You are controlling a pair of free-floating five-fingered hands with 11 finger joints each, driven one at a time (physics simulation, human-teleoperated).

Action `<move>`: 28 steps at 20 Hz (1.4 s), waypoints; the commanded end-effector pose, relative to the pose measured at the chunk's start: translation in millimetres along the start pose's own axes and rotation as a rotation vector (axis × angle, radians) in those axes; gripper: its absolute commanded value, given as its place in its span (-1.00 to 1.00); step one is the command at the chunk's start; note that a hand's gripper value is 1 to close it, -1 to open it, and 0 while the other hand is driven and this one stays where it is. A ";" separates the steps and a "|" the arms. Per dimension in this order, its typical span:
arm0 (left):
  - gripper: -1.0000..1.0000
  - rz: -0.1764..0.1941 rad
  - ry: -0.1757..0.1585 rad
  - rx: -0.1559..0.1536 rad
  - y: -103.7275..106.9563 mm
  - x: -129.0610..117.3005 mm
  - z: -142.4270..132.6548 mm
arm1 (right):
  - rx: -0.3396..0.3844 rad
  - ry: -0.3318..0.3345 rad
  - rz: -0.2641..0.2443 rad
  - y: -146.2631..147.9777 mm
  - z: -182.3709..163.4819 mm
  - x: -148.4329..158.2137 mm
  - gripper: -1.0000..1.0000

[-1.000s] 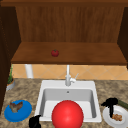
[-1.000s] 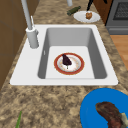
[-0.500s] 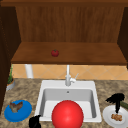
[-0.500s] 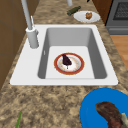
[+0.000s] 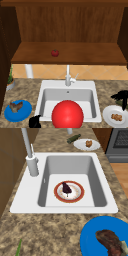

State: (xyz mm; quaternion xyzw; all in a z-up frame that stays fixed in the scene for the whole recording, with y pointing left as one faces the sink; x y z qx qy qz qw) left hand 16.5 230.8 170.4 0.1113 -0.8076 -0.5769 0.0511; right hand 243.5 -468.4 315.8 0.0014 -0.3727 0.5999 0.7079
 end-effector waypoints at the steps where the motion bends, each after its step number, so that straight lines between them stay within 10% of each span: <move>1: 0.00 0.000 0.000 0.000 0.0 0.0 0.0 | -0.017 -0.054 0.002 -7.7 12.4 -15.1 -1.00; 11: 0.00 0.000 0.000 0.000 0.0 0.0 0.0 | -0.002 -0.090 -0.037 -48.5 31.3 -55.6 -1.00; 28: 0.00 0.000 0.000 0.000 0.0 0.0 0.0 | -0.015 -0.078 -0.047 -108.5 141.7 -34.1 -1.00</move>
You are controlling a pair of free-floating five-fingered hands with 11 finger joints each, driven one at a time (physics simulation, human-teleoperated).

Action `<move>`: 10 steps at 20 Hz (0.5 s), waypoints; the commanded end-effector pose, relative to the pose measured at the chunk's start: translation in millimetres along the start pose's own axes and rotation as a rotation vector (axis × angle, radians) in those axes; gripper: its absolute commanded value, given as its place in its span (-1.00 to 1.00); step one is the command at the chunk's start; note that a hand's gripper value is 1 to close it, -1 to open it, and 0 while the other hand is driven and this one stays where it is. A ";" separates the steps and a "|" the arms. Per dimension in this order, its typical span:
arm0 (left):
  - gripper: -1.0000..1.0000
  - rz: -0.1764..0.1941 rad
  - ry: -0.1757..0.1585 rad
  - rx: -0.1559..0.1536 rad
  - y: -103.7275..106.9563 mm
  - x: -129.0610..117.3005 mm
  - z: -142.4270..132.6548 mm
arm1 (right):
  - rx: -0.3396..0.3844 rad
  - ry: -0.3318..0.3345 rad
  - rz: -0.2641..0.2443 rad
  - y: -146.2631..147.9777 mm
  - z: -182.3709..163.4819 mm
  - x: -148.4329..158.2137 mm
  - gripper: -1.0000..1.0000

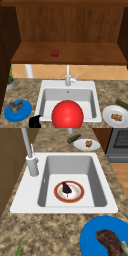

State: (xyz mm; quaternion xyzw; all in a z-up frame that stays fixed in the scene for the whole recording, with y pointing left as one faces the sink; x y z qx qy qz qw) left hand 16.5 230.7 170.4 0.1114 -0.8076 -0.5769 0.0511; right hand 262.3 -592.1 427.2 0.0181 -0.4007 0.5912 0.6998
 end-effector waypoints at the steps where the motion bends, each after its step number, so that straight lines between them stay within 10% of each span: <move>1: 0.00 0.000 0.000 0.000 0.0 0.0 0.0 | -0.001 -0.012 -0.028 -11.2 20.7 16.9 -1.00; 10: 0.00 0.000 0.000 0.000 0.0 0.0 0.0 | -0.008 -0.011 -0.014 -10.7 65.0 56.6 -1.00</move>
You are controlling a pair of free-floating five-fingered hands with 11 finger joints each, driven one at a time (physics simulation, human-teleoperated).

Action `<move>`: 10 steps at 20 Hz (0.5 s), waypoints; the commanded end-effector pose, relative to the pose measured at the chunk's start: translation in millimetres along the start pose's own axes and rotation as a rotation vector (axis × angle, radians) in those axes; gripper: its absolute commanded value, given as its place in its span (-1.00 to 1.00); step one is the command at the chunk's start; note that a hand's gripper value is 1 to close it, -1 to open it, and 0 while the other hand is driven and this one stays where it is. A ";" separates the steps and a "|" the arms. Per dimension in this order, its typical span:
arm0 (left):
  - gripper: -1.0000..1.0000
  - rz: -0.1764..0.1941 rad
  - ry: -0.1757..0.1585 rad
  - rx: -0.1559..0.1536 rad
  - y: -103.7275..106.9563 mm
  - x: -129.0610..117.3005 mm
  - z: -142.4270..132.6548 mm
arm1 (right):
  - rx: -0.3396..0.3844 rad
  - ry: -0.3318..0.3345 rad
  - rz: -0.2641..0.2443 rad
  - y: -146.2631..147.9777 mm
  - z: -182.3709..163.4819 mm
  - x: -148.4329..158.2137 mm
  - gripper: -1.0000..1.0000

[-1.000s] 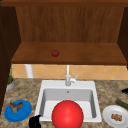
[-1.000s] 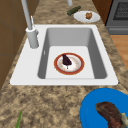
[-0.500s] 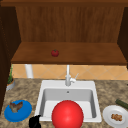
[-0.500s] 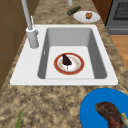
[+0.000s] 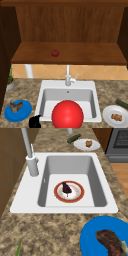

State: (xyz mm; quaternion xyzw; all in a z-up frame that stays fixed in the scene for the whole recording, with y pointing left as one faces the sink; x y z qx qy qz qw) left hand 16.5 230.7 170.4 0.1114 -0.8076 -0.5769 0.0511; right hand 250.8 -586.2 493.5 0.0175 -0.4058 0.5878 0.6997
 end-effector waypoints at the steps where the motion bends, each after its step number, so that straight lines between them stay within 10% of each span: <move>1: 0.00 0.000 0.000 0.000 0.0 0.0 0.0 | -0.008 0.005 -0.011 13.2 17.5 20.1 -1.00; 10: 0.00 0.000 0.000 0.000 0.0 0.0 0.0 | -0.088 0.061 0.014 57.6 25.9 55.3 -1.00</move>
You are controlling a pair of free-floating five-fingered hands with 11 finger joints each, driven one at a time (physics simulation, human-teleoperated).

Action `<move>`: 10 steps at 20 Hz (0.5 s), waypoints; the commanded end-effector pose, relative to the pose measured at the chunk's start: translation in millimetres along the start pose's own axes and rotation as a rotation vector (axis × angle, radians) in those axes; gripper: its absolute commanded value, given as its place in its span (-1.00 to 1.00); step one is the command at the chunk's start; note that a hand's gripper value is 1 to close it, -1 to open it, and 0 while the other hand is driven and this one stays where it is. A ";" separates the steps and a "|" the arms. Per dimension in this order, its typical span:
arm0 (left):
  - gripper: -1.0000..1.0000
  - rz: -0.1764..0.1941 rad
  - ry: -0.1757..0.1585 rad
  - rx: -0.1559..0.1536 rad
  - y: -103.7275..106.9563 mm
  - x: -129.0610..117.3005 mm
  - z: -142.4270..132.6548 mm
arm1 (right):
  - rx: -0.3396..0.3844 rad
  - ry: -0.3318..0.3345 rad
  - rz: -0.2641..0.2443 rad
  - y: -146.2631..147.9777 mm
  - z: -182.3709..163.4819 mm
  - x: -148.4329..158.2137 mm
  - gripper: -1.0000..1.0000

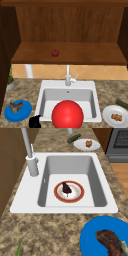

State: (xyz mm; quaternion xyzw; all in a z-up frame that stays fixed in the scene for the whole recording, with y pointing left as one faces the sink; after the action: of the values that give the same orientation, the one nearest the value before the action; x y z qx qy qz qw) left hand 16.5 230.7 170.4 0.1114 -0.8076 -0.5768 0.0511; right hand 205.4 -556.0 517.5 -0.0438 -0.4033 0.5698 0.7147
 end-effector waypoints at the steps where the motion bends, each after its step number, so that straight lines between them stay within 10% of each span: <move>1: 0.00 0.000 0.000 0.000 0.0 0.0 0.0 | -0.003 -0.014 0.003 25.6 5.2 18.5 -1.00; 10: 0.00 0.000 0.000 0.000 0.0 0.0 0.0 | -0.073 0.037 0.010 65.5 -12.2 34.4 -1.00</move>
State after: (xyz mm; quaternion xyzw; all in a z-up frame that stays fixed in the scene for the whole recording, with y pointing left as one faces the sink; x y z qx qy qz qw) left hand 16.5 230.7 170.4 0.1114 -0.8076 -0.5768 0.0511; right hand 176.4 -519.4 503.5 -0.0929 -0.3932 0.5541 0.7278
